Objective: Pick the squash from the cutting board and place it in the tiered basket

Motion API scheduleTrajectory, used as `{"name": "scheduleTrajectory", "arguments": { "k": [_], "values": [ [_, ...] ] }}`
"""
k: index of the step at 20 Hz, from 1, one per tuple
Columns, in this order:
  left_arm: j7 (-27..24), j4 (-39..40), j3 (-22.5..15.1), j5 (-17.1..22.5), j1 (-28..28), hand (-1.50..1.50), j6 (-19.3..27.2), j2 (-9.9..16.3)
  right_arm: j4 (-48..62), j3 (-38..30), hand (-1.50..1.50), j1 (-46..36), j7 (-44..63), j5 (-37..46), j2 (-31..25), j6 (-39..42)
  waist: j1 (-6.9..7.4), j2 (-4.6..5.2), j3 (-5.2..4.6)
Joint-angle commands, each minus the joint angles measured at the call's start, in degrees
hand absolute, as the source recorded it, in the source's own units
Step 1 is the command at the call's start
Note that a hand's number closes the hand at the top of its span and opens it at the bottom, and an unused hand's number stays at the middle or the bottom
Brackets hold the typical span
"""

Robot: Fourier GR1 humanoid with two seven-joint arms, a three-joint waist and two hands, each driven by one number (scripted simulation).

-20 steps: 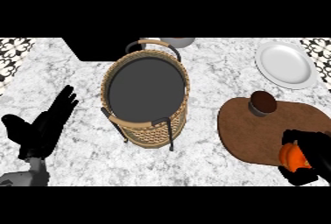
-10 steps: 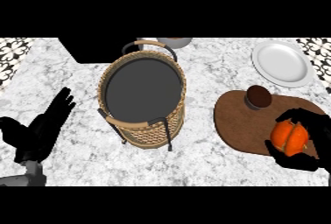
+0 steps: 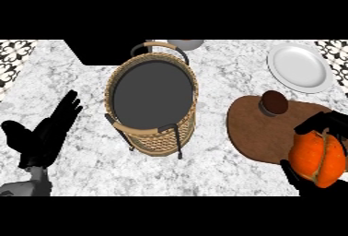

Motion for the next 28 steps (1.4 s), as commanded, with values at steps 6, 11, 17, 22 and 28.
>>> {"name": "scheduleTrajectory", "arguments": {
  "k": [6, 11, 17, 22, 28],
  "values": [
    [1.28, -1.82, -0.7, -0.91, -0.27, 0.0, -0.19, -1.08, -5.62, 17.67, 1.5, -19.85, 26.19, 7.87, 9.23, 6.6, 0.99, 0.12, -0.02],
    [2.65, 0.48, 0.81, -0.59, -3.51, 0.0, 0.01, -0.75, 2.47, 25.5, 1.5, -31.52, 37.51, 15.46, 19.92, 6.7, 0.75, 0.09, -0.01],
    [-0.13, 2.58, 1.31, -0.7, -2.57, 0.0, -1.98, -0.63, 18.59, 26.03, 1.5, -43.71, 41.04, 15.51, 24.68, 1.73, 1.05, 0.25, -0.02],
    [1.22, -1.09, 0.22, -2.79, -0.24, 0.0, -0.49, -2.05, 24.26, 25.99, 1.5, -44.8, 41.37, 14.2, 24.82, -0.65, 0.89, 0.16, 0.04],
    [-1.43, -0.87, 1.23, -1.91, 2.73, 0.0, -3.16, -1.64, 29.55, 33.42, 1.5, -38.83, 37.43, 17.47, 24.86, -8.76, 0.89, 0.2, 0.04]
  ]
}}
